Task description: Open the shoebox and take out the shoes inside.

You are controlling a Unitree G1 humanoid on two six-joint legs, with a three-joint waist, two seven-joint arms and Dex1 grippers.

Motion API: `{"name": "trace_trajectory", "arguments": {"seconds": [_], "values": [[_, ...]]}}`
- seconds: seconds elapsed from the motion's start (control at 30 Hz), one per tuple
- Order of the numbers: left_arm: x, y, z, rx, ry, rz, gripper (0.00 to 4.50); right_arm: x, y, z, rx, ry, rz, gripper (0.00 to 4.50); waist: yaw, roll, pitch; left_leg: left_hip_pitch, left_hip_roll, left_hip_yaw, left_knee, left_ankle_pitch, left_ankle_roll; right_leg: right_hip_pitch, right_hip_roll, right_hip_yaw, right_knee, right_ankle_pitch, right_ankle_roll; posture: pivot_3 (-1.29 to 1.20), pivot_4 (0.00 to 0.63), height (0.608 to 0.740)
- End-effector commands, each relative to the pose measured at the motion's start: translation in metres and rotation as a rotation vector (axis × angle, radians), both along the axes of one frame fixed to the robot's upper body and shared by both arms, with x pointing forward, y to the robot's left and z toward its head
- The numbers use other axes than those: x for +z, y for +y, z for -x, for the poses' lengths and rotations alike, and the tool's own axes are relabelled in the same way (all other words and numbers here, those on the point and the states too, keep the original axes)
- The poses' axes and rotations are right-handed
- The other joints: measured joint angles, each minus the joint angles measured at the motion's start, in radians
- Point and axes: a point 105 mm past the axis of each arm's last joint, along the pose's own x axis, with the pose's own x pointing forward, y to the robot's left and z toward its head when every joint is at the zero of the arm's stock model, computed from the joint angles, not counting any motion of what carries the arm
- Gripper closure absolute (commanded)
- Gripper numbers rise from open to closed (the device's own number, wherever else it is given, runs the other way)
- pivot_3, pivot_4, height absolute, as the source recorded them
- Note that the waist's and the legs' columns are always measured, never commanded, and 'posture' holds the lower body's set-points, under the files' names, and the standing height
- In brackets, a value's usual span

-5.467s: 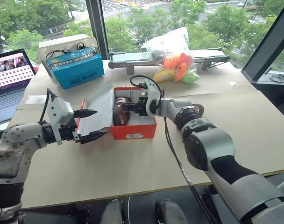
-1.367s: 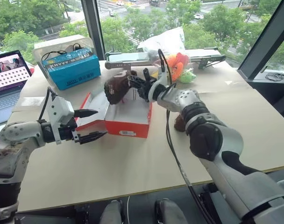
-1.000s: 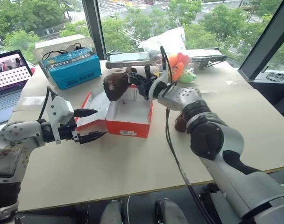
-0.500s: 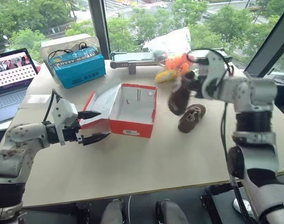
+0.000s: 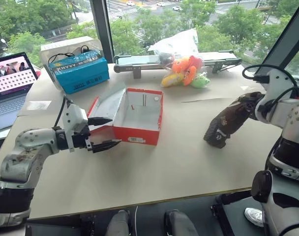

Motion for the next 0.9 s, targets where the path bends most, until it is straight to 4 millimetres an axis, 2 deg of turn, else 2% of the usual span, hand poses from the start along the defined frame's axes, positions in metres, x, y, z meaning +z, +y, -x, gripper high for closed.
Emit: {"name": "trace_trajectory", "arguments": {"seconds": [0.03, 0.17, 0.43, 0.5, 0.63, 0.77, 0.9], "values": [[0.01, -0.001, -0.001, -0.008, -0.046, -0.006, 0.0, 0.013, -0.003, 0.001, -0.004, -0.069, -0.002, 4.47, 0.0, 0.0, 0.0, 0.0, 0.0, 0.0, 0.0, 0.0, 0.0, 0.0, 0.0, 0.0, 0.0, 0.0, 0.0, 0.0, 0.15, 0.74], [0.01, 0.0, -0.001, -0.001, -0.049, -0.008, 0.0, -0.003, 0.013, -0.011, 0.05, -0.034, 0.0, 4.47, -0.001, 0.0, 0.0, 0.0, 0.0, 0.0, 0.0, 0.0, 0.0, 0.0, 0.0, 0.0, 0.0, 0.0, 0.0, 0.0, 0.15, 0.74], [0.011, 0.0, 0.0, 0.006, -0.051, -0.009, 0.0, -0.037, 0.053, -0.049, 0.155, 0.001, -0.062, 4.47, -0.008, -0.001, 0.0, 0.001, 0.0, 0.0, 0.0, 0.0, 0.0, 0.001, 0.001, 0.0, 0.0, 0.0, 0.0, 0.0, 0.15, 0.74], [0.011, 0.0, 0.001, 0.007, -0.05, -0.008, 0.0, -0.041, 0.06, -0.055, 0.172, 0.005, -0.063, 4.47, -0.012, -0.001, -0.001, 0.002, 0.0, 0.0, 0.0, 0.0, 0.0, 0.001, 0.001, 0.0, 0.0, 0.0, 0.0, 0.0, 0.15, 0.74], [0.012, 0.001, 0.0, 0.014, -0.053, -0.009, 0.0, -0.029, 0.075, -0.071, 0.212, -0.034, -0.078, 4.47, -0.017, -0.001, -0.001, 0.002, 0.0, 0.0, 0.0, 0.0, 0.0, 0.001, 0.001, 0.001, 0.0, 0.0, 0.0, 0.0, 0.15, 0.74], [0.012, 0.0, 0.0, 0.016, -0.054, -0.006, 0.0, -0.006, 0.074, -0.08, 0.217, -0.088, -0.063, 4.47, -0.019, -0.001, 0.0, 0.001, 0.0, 0.0, -0.001, 0.0, 0.0, 0.001, 0.001, 0.001, 0.0, 0.0, 0.0, 0.0, 0.15, 0.74], [0.011, 0.0, 0.001, 0.014, -0.052, -0.006, 0.0, 0.011, 0.074, -0.082, 0.222, -0.119, -0.052, 4.47, -0.014, -0.001, 0.0, 0.001, 0.0, 0.0, -0.001, 0.0, 0.0, 0.001, 0.0, 0.0, 0.0, 0.0, 0.0, 0.0, 0.15, 0.74]]}}
